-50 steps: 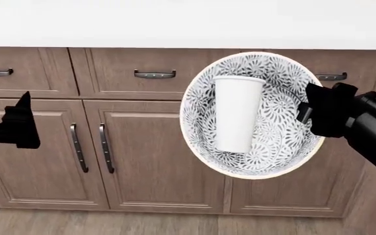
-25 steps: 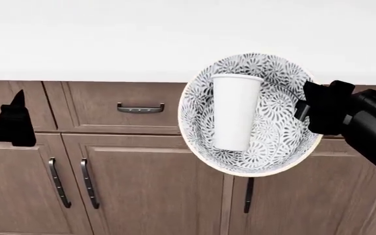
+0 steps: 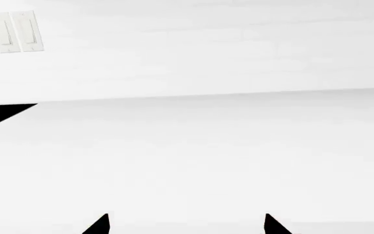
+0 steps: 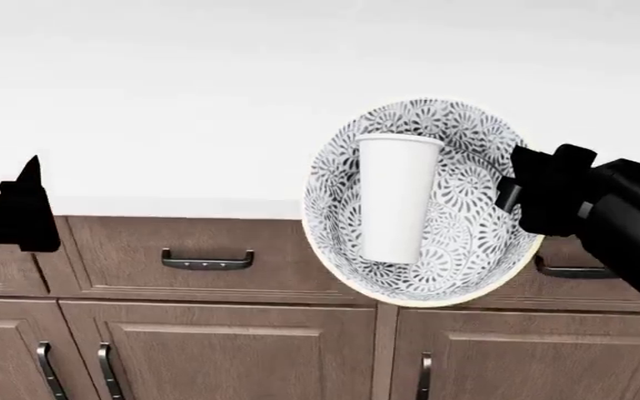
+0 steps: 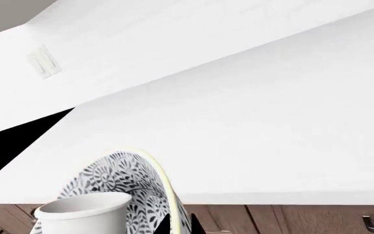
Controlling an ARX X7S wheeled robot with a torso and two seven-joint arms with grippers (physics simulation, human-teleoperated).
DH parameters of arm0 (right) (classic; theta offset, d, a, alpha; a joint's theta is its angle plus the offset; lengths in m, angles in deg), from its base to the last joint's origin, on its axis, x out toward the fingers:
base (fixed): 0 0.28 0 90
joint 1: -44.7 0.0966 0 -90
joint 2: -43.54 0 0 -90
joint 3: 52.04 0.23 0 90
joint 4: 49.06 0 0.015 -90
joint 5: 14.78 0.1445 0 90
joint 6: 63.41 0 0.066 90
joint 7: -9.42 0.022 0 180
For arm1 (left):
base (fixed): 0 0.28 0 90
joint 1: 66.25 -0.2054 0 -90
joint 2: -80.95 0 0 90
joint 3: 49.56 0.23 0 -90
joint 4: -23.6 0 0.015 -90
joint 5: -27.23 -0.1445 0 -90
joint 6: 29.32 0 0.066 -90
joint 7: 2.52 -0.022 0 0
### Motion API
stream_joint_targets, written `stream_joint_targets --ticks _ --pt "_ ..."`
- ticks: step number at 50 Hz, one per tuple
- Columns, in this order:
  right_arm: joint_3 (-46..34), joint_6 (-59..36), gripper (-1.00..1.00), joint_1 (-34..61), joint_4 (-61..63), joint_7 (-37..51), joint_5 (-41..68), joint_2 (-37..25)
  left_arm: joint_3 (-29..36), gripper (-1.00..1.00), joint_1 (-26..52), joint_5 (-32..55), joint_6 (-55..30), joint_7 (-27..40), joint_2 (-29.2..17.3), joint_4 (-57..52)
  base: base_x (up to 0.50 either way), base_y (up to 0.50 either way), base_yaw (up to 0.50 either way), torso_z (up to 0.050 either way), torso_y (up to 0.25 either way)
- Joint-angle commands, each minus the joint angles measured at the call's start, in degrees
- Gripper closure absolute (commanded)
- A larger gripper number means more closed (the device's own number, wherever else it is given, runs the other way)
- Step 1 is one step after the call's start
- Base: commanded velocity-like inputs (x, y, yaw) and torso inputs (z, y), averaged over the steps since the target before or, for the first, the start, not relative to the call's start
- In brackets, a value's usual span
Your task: Place the cup inside the bowl on the dining table and move the bowl to any counter.
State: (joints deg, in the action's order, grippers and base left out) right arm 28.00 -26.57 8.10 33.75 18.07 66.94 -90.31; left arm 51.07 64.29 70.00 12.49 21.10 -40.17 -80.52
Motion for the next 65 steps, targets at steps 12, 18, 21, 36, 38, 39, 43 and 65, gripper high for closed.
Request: stream_joint_targets --ticks 12,18,21,36,38,39,43,65 --pt "-0.66 0.61 1.0 0.29 -0.5 -1.35 -0.66 0.76 -0.24 -1.0 -0.65 0.15 0.63 0.09 -0.12 0.27 0.5 -0.06 0.0 0.0 0.002" --pt "-0.93 0.34 1.0 0.87 -0.53 -1.24 -0.63 0.88 -0.17 -1.0 -0.95 0.04 1.0 0.07 0.0 0.5 0.45 -0.06 0.0 0.0 0.002" --pt "-1.23 0.46 1.0 0.78 -0.68 -1.46 -0.95 1.07 -0.36 -1.0 -1.16 0.3 0.79 0.18 -0.24 0.08 0.25 -0.05 0.0 0.0 0.0" --pt "-1.48 1.09 1.0 0.97 -0.42 -2.54 -1.45 1.19 -0.3 -1.0 -1.1 0.24 1.17 0.14 -0.23 0.53 0.04 0.0 0.0 0.0 0.001" --pt "-1.55 1.35 1.0 0.85 -0.36 -2.66 -1.76 1.18 -0.32 -1.0 -1.05 0.25 1.19 0.02 -0.34 0.62 0.13 0.0 0.0 0.0 0.0" --pt "-1.54 1.69 1.0 0.81 -0.37 -2.77 -2.06 1.22 -0.24 -1.0 -0.95 0.22 1.18 0.09 -0.24 0.66 0.15 0.0 0.0 0.0 0.0" --pt "-1.57 1.93 1.0 0.62 -0.53 -2.95 -2.14 1.36 -0.14 -1.0 -1.05 0.12 1.32 0.12 -0.19 0.76 0.17 0.0 0.0 0.0 0.002" --pt "-2.42 3.03 1.0 0.04 -1.03 -3.92 -3.6 1.7 -0.14 -1.0 -1.51 0.25 1.71 0.11 -0.39 0.82 0.24 0.0 0.0 0.0 0.0"
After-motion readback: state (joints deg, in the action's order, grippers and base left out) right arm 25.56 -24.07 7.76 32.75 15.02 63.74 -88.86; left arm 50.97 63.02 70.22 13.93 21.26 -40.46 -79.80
